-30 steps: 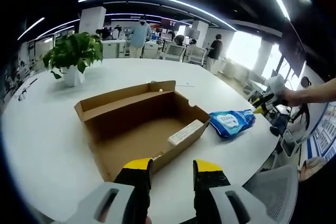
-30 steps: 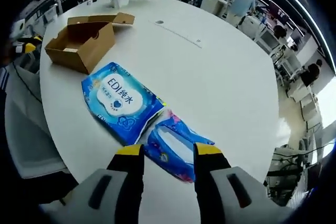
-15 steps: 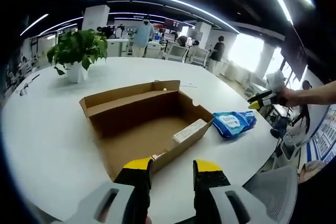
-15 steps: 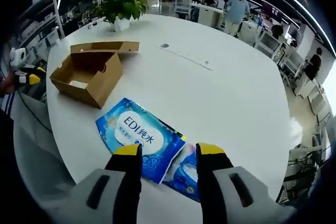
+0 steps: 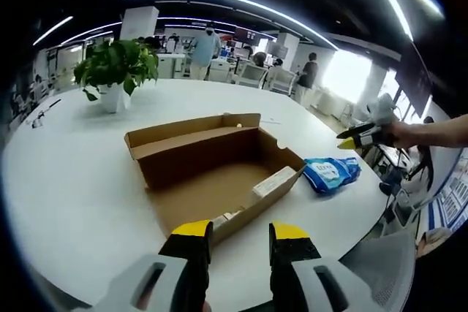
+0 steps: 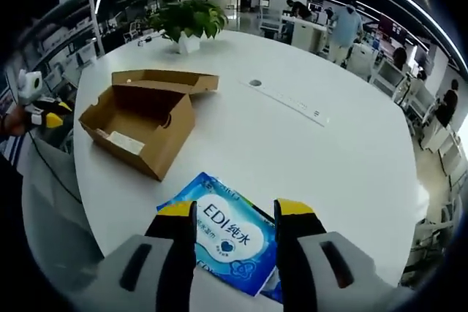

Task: Operate the shoe box by opening the lid, removing the specified soft item, and placing it in the target area until the item is outside and the box remains undamaged.

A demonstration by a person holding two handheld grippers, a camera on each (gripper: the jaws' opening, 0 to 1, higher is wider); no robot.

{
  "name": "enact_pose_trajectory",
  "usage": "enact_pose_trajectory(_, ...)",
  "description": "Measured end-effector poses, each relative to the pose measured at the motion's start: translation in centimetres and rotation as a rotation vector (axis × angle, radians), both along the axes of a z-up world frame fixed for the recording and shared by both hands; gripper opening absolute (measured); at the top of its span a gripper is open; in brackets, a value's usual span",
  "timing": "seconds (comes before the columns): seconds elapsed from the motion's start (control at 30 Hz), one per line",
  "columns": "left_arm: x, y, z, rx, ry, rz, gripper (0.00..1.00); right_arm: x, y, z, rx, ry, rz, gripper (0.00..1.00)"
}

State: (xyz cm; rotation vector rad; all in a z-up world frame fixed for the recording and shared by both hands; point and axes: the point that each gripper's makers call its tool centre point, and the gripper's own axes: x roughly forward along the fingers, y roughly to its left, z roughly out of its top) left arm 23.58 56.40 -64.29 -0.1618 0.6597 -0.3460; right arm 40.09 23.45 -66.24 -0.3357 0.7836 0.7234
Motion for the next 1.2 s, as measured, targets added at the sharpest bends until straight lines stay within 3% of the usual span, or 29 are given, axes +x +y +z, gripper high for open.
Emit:
enact_pose_trajectory(0.7, -0.9, 4.3, -0.7, -0.029, 0.006, 0.099, 0.31, 0.3, 12.2, 0.1, 0.016, -0.002, 0.243, 0.42)
enact_pose_trajectory(0.8, -0.9, 4.7, -0.7, -0.031, 0.007, 0.107, 0.31, 0.2, 13.4, 0.0, 0.005, -0.006, 0.282, 0.42)
enact_pose_trajectory(0.87, -0.7, 5.1, -0.9, -0.028, 0.006, 0.112, 0.31, 0.3, 13.9, -0.3, -0.042, -0.029, 0.333, 0.42)
enact_pose_trajectory(1.2, -0.8, 4.9, -0.9, -0.014, -0.001, 0.12, 0.31, -0.3, 17.1, -1.4, -0.056, 0.012, 0.449, 0.44)
